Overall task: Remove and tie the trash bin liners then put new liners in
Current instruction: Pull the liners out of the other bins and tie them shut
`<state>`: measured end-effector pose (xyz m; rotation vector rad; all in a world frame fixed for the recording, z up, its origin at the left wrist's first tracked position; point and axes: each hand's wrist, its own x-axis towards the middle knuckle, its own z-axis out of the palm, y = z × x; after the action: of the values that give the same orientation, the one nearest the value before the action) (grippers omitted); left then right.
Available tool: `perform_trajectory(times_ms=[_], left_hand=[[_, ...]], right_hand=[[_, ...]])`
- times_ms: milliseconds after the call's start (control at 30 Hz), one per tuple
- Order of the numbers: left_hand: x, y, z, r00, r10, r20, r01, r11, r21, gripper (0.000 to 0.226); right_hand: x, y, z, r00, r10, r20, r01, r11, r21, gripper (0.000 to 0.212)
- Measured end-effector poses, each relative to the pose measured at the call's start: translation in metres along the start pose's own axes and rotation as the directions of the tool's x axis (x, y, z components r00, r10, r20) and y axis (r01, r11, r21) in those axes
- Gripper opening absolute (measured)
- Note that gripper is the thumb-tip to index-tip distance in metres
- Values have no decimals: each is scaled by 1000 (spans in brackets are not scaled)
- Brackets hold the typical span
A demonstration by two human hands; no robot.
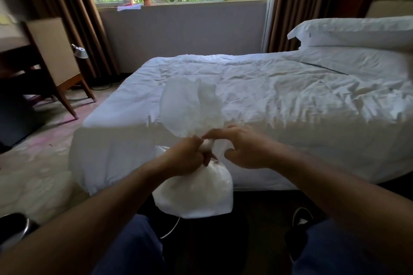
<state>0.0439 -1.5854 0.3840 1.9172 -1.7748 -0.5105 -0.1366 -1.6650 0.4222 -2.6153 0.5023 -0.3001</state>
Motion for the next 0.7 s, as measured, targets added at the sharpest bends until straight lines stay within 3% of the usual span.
perform_trajectory(times_ms=[33,67,167,267,400,500,600,667,700], left_hand=[[-1,3,-2,1000,-11,-9,12,999,44,40],[-1,1,-4,1000,-28,1,28,989,144,31],[-6,2,-4,999,29,42,-45,872,488,35],[-14,0,-6,981,180,-77,-105,814,571,52],[-15,-19,-2,948,296,-113,-127,682,720,52],[-16,-33,3,957,270,-105,-97,640,762,56],[-16,-40,9,977,195,-89,-67,673,737,48],[-15,-37,14,993,93,-69,-26,759,650,40],[-14,-33,16,998,42,-50,-5,816,579,38]], right_hand=[[4,7,2,1000,-15,4,15,944,-331,45],[6,12,4,999,-34,-37,10,855,-519,39],[8,13,-3,994,-74,-83,6,777,-629,28],[7,23,-6,997,-33,-70,-22,751,-660,40],[-2,34,-12,999,32,15,-19,829,-558,36],[-8,35,-14,994,77,74,-39,906,-422,25],[-9,31,-12,987,62,149,-30,977,-210,29],[-9,20,-10,977,-18,211,2,997,76,26],[-9,14,-8,971,-64,230,-4,958,285,27]])
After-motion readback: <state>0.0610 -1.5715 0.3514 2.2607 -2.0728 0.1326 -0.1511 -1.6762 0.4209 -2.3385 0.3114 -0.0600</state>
